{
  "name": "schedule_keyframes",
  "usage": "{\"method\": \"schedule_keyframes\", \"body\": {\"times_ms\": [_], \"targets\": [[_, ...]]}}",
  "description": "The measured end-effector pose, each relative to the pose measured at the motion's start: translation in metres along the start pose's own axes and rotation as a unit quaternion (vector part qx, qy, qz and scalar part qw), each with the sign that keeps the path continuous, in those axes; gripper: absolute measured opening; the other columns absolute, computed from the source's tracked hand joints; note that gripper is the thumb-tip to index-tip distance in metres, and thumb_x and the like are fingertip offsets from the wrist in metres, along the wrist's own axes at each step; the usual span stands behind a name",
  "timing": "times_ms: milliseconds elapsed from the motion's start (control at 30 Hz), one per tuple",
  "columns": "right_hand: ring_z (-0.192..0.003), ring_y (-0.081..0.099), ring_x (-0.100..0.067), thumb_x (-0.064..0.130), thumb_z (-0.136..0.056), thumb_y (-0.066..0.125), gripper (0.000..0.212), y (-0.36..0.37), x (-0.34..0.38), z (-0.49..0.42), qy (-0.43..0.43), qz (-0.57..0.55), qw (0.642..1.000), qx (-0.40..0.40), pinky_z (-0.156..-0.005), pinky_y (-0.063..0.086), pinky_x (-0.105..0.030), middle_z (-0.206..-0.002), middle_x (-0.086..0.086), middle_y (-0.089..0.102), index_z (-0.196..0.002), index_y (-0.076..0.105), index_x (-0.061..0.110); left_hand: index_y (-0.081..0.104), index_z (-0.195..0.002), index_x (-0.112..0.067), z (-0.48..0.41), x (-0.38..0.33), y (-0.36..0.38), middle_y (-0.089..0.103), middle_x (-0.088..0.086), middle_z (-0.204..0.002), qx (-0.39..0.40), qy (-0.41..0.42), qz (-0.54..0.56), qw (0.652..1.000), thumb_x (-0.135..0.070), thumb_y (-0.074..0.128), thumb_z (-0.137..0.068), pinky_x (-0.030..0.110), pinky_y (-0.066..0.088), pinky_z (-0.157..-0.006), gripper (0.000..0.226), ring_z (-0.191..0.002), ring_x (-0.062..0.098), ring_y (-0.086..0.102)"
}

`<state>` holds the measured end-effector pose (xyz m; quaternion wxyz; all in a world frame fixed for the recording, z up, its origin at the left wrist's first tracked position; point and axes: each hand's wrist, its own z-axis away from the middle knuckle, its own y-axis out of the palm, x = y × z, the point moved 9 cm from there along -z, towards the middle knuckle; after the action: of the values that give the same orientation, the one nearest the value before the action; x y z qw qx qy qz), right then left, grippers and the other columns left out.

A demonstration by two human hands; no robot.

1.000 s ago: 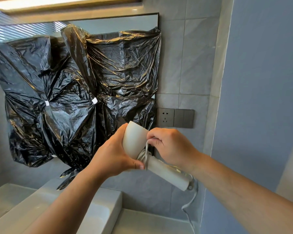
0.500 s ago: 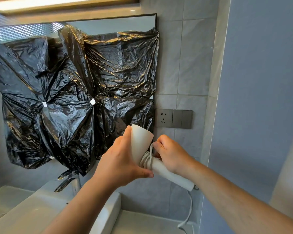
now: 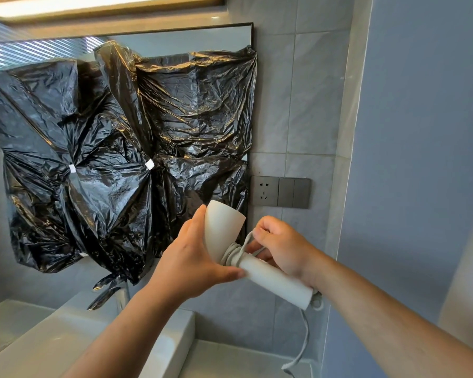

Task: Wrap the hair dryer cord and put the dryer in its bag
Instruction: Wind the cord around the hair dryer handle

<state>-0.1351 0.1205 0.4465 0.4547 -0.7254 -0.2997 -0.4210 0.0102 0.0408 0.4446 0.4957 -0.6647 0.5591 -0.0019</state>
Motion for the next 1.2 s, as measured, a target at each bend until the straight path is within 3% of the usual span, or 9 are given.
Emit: {"method": "schedule_keyframes", "body": {"times_ms": [67,200,467,633,700,767,933,1067,1200], "targets": [[-0.066,0.056,-0.025,0.023,-0.101,0.041,0.023,0.004,-0.002,0.000,0.016,-0.035,0.999,0.029,-0.052,0.042,-0.030,-0.092,-0.014,0.070,-0.079,0.046,0.017,0.010,-0.155,-0.037,-0.002,0.011,0.001,0.045,-0.005,-0.144,0.005,-0.032,0.059,0.998,-0.063,0.090,-0.038,0.040,0.050,-0.098,0.144,-0.123,0.021,0.053],[-0.059,0.057,-0.023,0.015,-0.101,0.041,0.022,0.010,-0.006,0.003,0.059,-0.145,0.981,0.116,-0.042,0.044,-0.024,-0.096,-0.015,0.067,-0.080,0.045,0.014,0.037,-0.137,-0.044,-0.004,0.019,0.008,0.058,-0.010,-0.116,0.038,-0.027,0.205,0.978,-0.045,0.096,-0.034,0.043,0.063,-0.064,0.119,-0.099,0.020,0.063],[-0.055,0.061,-0.005,0.016,-0.091,0.056,0.012,0.003,-0.022,-0.006,0.049,-0.186,0.979,0.069,-0.050,0.049,-0.017,-0.080,-0.002,0.068,-0.080,0.061,0.012,0.057,-0.131,-0.032,-0.002,0.011,0.004,0.071,0.006,-0.112,-0.005,0.011,0.389,0.921,-0.033,0.097,-0.032,0.046,0.061,-0.078,0.107,-0.105,0.033,0.067],[-0.066,0.069,-0.023,0.011,-0.071,0.068,0.010,0.024,-0.046,0.005,0.058,-0.496,0.866,0.029,-0.049,0.055,-0.027,-0.087,-0.013,0.072,-0.080,0.070,0.008,0.057,-0.132,-0.027,-0.005,0.018,0.009,0.067,0.016,-0.117,-0.031,-0.022,0.423,0.905,-0.045,0.099,-0.038,0.058,0.058,-0.081,0.105,-0.107,0.039,0.065],[-0.069,0.068,-0.021,0.007,-0.077,0.066,0.022,0.033,-0.052,0.004,0.069,-0.542,0.838,0.005,-0.051,0.055,-0.025,-0.097,-0.016,0.069,-0.098,0.069,0.005,0.059,-0.129,-0.024,-0.003,0.020,0.013,0.069,0.016,-0.112,-0.043,-0.033,0.421,0.906,-0.057,0.096,-0.036,0.058,0.059,-0.077,0.105,-0.101,0.030,0.067],[-0.078,0.068,-0.019,0.003,-0.090,0.056,0.028,0.036,-0.050,0.002,0.065,-0.543,0.837,-0.018,-0.053,0.055,-0.023,-0.109,-0.018,0.066,-0.118,0.060,-0.001,0.064,-0.122,-0.026,0.000,0.020,0.015,0.073,0.009,-0.105,-0.058,-0.041,0.421,0.905,-0.059,0.094,-0.036,0.048,0.061,-0.072,0.097,-0.094,0.023,0.069],[-0.064,0.066,-0.011,-0.006,-0.091,0.050,0.020,0.038,-0.037,0.007,0.052,-0.536,0.842,-0.029,-0.052,0.054,-0.020,-0.079,-0.008,0.073,-0.097,0.065,0.005,0.063,-0.120,-0.021,-0.004,0.031,0.027,0.071,0.010,-0.108,-0.054,-0.084,0.430,0.897,-0.045,0.084,-0.048,0.051,0.061,-0.077,0.079,-0.100,0.030,0.068],[-0.063,0.066,-0.010,-0.005,-0.094,0.046,0.023,0.044,-0.039,0.009,0.069,-0.518,0.852,-0.022,-0.054,0.054,-0.021,-0.079,-0.009,0.072,-0.105,0.064,0.003,0.063,-0.117,-0.021,-0.001,0.027,0.030,0.072,0.005,-0.102,-0.029,-0.081,0.431,0.898,-0.050,0.085,-0.044,0.029,0.055,-0.065,0.081,-0.089,0.016,0.069],[-0.064,0.063,-0.011,-0.008,-0.088,0.053,0.020,0.038,-0.041,0.012,0.052,-0.463,0.883,-0.052,-0.057,0.054,-0.025,-0.079,-0.010,0.069,-0.093,0.067,0.006,0.060,-0.119,-0.027,-0.001,0.027,0.029,0.068,0.001,-0.106,-0.022,-0.102,0.385,0.917,-0.049,0.079,-0.045,0.033,0.055,-0.067,0.079,-0.096,0.019,0.066]]}}
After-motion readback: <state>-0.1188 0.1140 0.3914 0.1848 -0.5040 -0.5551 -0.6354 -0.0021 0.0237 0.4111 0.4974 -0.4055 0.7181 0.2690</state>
